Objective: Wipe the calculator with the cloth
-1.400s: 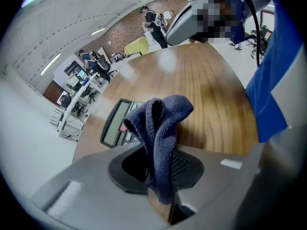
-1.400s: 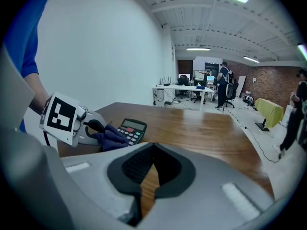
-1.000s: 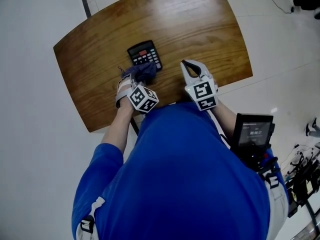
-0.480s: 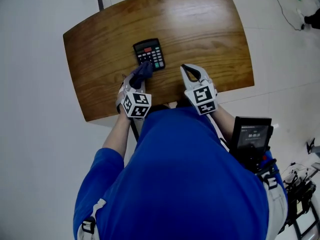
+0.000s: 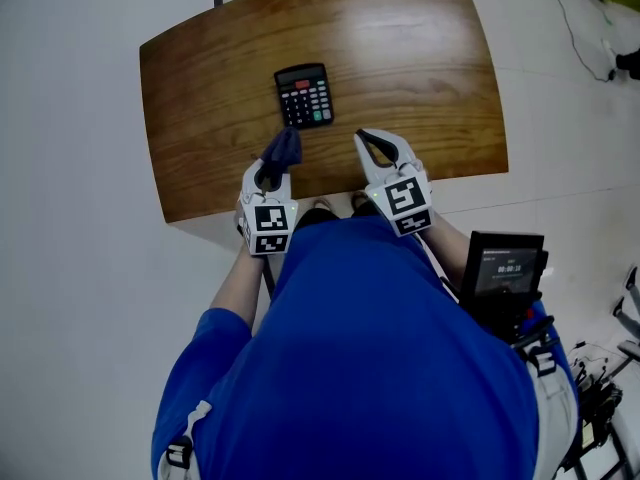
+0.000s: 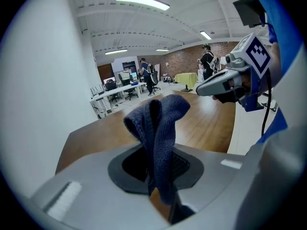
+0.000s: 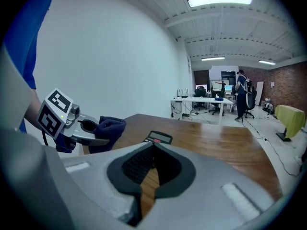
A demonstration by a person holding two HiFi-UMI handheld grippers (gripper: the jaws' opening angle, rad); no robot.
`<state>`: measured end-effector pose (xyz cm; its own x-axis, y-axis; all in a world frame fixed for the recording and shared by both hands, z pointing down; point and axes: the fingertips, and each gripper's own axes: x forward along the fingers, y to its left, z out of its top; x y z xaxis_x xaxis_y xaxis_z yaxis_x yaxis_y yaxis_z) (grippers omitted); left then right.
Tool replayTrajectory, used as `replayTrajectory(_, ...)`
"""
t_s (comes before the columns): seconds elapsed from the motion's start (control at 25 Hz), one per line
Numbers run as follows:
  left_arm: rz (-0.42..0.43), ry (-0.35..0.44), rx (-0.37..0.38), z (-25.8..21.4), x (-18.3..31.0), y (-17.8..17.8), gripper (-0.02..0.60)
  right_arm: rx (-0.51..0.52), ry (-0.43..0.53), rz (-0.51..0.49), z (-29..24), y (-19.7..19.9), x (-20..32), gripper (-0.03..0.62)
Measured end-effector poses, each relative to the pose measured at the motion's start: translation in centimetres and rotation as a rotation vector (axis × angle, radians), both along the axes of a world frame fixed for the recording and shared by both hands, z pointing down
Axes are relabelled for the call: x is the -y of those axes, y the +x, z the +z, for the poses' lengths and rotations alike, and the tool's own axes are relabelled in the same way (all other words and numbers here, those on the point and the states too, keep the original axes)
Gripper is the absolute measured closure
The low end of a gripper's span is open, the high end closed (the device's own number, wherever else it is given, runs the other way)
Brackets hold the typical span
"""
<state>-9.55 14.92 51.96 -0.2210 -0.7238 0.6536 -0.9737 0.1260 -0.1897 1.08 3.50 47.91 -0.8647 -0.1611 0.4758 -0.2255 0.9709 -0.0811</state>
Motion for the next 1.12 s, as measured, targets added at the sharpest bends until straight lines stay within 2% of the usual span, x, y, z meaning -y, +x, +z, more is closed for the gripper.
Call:
replayTrajectory(0.16, 0.014, 0.064, -0.03, -1.0, 2.2, -1.1, 0.518, 0.004, 0.032, 0.031, -1.2, -0.9, 1.7, 0.592)
replayTrajectory(0.4, 0.012, 0.088, -0.083, -2.0, 3.1, -1.2, 0.518, -0.023, 0.055, 0.072, -1.6, -0.3, 2.8, 0.592)
replayTrajectory(0.6, 0.008, 0.095, -0.138, -2.0, 3.4, -1.2, 0.518, -0.017, 0.002, 0.16, -2.5, 0.2, 4.6, 0.592)
replayTrajectory(0.76, -0.052, 0.059, -0.214, -0.8, 0.5, 0.3, 0.518, -0.061, -0.067, 0.149, -1.5, 1.1, 2.1, 0.593)
replayTrajectory(1.0, -0.041, 0.09, -0.242, -1.0, 1.8, 0.4, 0.518, -0.074, -0.037, 0.195, -1.3, 2.1, 2.8, 0.594)
replayTrajectory(1.12, -0.072, 0.083, -0.28, -0.7, 1.1, 1.0, 0.518, -0.085, -0.057, 0.182, -1.2, 2.1, 2.1, 0.594)
